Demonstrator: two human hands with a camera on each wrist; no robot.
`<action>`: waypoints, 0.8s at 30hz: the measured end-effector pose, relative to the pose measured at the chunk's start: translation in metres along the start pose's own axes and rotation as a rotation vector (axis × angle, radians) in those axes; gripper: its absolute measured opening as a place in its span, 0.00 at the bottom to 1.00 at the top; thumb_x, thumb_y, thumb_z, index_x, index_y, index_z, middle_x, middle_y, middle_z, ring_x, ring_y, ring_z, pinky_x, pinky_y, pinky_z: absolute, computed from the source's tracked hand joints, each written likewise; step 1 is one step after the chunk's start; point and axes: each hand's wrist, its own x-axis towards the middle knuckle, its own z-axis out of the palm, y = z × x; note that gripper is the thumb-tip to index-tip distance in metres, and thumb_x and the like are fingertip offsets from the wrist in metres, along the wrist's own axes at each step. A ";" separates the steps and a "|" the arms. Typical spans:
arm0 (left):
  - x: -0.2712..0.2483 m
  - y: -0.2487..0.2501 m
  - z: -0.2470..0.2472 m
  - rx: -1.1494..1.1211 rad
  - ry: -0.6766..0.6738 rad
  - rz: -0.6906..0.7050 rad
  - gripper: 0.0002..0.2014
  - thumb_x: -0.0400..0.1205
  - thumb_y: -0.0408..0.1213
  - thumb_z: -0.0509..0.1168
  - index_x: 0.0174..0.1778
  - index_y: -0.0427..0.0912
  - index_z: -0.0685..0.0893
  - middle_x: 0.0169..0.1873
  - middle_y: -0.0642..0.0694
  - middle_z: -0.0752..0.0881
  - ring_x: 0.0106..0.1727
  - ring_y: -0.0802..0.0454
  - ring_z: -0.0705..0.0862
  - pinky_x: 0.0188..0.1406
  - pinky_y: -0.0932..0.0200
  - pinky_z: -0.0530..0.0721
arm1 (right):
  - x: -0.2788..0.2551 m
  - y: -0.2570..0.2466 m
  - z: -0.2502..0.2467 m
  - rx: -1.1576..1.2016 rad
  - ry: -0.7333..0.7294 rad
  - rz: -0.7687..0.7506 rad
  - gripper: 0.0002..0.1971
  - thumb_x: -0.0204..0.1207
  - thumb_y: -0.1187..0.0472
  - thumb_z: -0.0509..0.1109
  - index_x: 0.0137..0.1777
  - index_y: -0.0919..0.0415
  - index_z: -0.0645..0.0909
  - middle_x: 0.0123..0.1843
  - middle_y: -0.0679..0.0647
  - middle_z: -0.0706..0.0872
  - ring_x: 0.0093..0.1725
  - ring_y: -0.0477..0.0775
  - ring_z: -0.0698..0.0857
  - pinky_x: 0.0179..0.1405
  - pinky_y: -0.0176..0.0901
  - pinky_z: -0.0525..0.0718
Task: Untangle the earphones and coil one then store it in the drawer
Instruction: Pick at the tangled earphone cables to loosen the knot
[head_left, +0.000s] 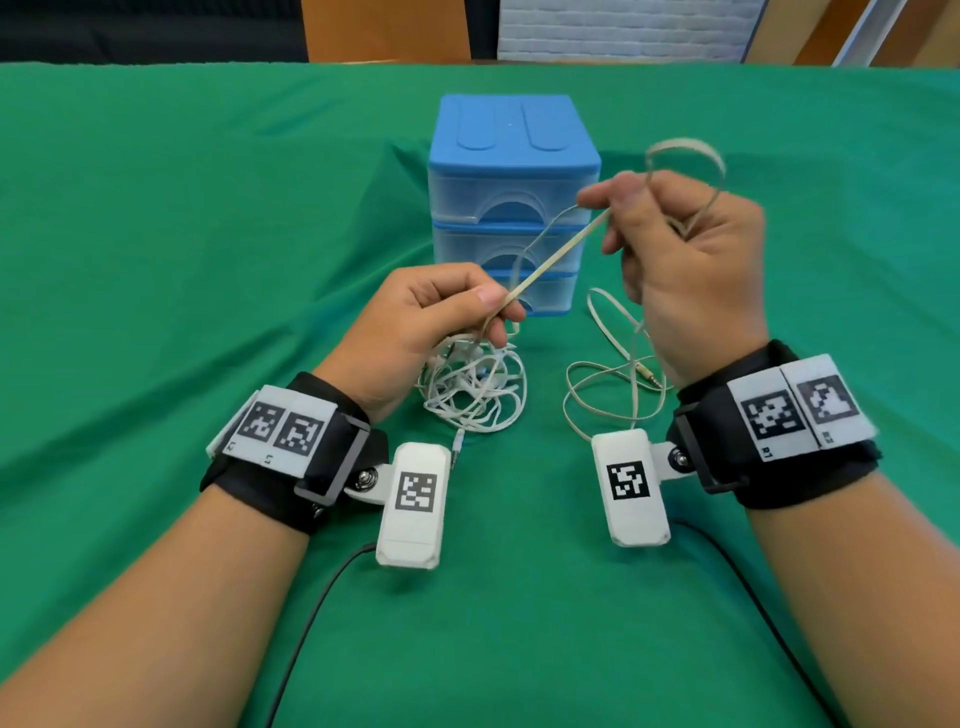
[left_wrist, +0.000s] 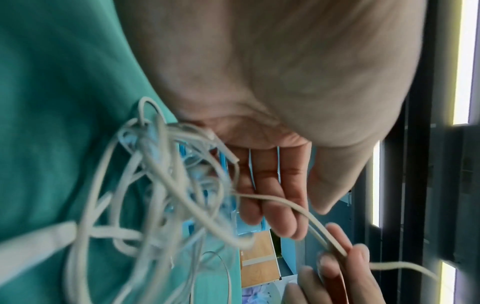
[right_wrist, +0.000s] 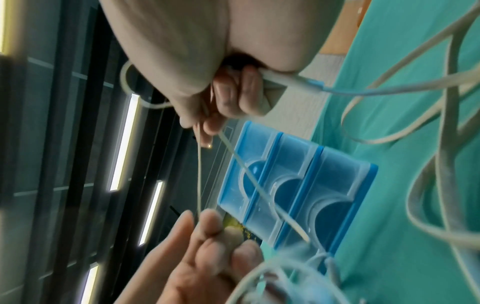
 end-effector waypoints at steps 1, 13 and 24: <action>0.000 0.000 0.000 -0.011 -0.010 0.001 0.08 0.83 0.33 0.65 0.41 0.38 0.88 0.34 0.44 0.88 0.37 0.52 0.83 0.45 0.60 0.81 | 0.002 0.001 -0.003 0.009 0.074 0.007 0.12 0.86 0.58 0.67 0.48 0.62 0.90 0.30 0.55 0.78 0.21 0.44 0.67 0.22 0.36 0.63; 0.003 -0.007 0.000 -0.004 -0.037 0.003 0.07 0.79 0.27 0.67 0.50 0.36 0.89 0.33 0.48 0.88 0.37 0.56 0.83 0.43 0.66 0.81 | 0.011 0.020 -0.024 0.040 0.305 0.052 0.11 0.83 0.54 0.69 0.47 0.57 0.91 0.29 0.50 0.78 0.22 0.48 0.63 0.23 0.39 0.60; 0.004 -0.012 0.000 0.012 0.090 -0.038 0.09 0.81 0.27 0.70 0.43 0.44 0.92 0.43 0.43 0.92 0.38 0.56 0.83 0.41 0.63 0.83 | 0.004 0.017 -0.016 -0.009 0.009 0.115 0.08 0.83 0.60 0.70 0.51 0.63 0.90 0.35 0.58 0.84 0.21 0.46 0.65 0.19 0.33 0.62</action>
